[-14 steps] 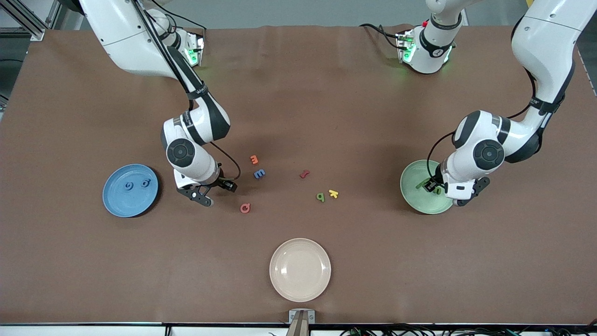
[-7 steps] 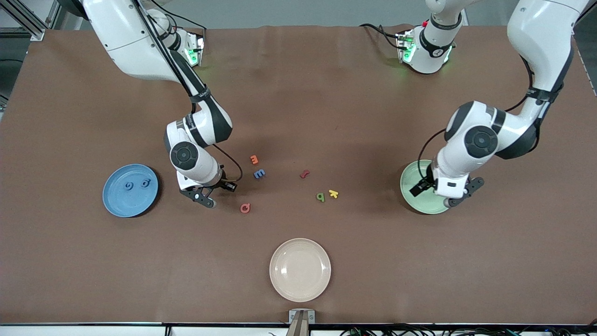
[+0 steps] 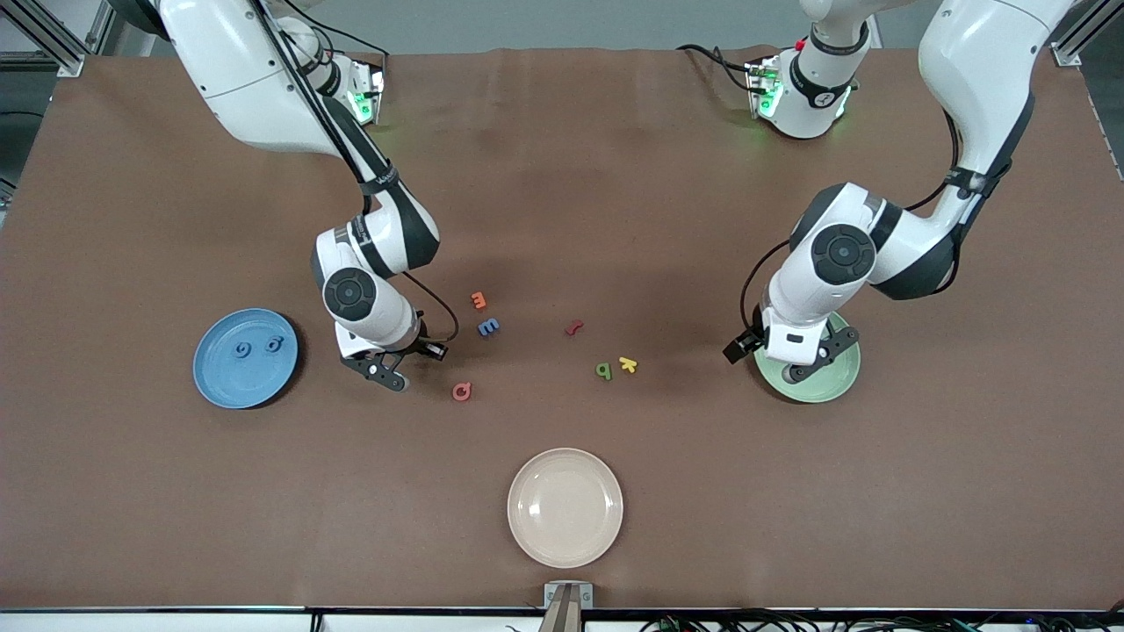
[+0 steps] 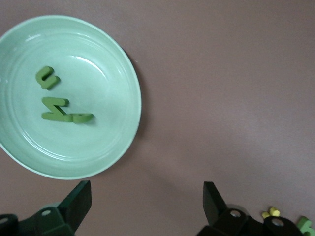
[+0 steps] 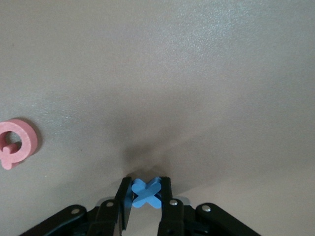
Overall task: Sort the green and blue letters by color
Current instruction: 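Grasp the blue x with the right gripper while the left gripper returns, then carry the blue x to the blue plate while the left gripper carries green d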
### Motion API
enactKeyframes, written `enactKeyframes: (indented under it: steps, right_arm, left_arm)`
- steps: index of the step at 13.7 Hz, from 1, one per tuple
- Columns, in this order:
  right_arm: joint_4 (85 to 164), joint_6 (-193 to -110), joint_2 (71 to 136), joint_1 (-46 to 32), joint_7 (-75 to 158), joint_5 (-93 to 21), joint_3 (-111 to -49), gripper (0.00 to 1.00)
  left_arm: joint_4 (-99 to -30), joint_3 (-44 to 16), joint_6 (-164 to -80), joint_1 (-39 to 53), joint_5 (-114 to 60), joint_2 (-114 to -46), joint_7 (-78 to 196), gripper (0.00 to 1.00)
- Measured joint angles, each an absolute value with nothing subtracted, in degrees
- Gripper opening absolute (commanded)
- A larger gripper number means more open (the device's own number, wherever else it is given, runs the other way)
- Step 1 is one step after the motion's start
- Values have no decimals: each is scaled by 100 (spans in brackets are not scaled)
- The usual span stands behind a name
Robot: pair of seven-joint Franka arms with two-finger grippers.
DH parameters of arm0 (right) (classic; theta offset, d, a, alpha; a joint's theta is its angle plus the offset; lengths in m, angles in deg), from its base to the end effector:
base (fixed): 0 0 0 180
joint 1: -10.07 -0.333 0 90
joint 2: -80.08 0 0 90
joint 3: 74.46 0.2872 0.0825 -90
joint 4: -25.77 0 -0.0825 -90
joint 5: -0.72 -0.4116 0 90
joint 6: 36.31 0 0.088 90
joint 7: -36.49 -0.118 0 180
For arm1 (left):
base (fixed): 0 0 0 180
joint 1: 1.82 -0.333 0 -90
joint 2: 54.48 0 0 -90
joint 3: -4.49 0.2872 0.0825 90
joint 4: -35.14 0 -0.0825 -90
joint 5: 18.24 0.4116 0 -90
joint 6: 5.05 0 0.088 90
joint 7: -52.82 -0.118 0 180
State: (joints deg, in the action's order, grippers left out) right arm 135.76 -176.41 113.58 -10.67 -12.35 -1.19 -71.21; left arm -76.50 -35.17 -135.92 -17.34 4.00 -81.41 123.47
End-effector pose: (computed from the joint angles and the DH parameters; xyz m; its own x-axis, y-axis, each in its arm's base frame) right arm 0.5656 0.2528 0.1228 0.8894 -0.4505 -0.0776 -0.4511 -0.8924 0.0111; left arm 0.5762 -0.2400 0.2315 0.8217 0.5699 -0.0018 0.5699 -0.8217 0.0027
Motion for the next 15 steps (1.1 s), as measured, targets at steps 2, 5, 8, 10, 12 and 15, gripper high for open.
enactKeyframes:
  steps: [2, 5, 8, 10, 12, 15]
  right_arm:
    - [13572, -17641, 11358, -1074, -1235, -119, -7120, 8]
    - [13565, -17629, 11358, -1081, -1233, -119, -7120, 7]
    - [13480, -17378, 11304, -1076, -1180, -119, -7149, 7]
    - [13471, -17156, 11122, -1011, -869, -119, -7201, 7]
    - [13600, -16945, 10816, -781, -244, -119, -7251, 7]
    - [14132, -16883, 10262, -151, 1061, -119, -7280, 7]
  left_arm:
    - [-7410, -3515, -13593, -1443, 400, -8322, 12847, 94]
    - [-6804, -3498, -13595, -878, 400, -8809, 13888, 86]
    - [-6120, -3314, -13595, -268, 400, -9392, 14841, 78]
    - [-5683, -2832, -13599, 398, 399, -9706, 15448, 74]
    - [-5241, -2331, -13601, 1088, 398, -10000, 15959, 73]
    - [-4777, -1999, -13601, 1659, 372, -10341, 16290, 69]
